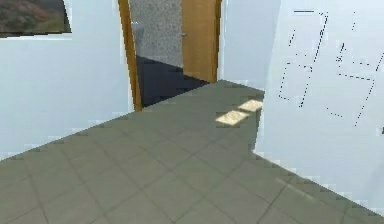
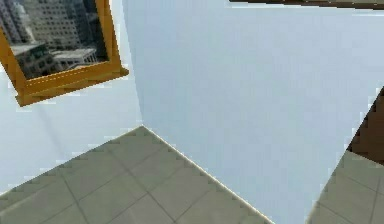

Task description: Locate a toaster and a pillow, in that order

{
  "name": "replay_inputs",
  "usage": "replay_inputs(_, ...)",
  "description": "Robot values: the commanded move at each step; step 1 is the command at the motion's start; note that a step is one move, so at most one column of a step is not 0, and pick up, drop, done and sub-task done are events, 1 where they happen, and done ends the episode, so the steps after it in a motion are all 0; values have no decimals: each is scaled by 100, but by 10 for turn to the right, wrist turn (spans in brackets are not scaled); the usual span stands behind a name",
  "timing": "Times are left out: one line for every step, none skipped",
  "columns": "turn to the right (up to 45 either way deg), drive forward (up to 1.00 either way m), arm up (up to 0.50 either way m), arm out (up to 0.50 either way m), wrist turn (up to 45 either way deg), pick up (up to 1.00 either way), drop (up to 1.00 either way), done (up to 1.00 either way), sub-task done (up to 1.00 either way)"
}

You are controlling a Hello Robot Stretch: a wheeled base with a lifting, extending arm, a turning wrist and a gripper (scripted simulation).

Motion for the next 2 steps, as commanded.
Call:
replay_inputs(0,100,0,0,0,0,0,0,0)
replay_inputs(0,100,0,0,0,0,0,0,0)
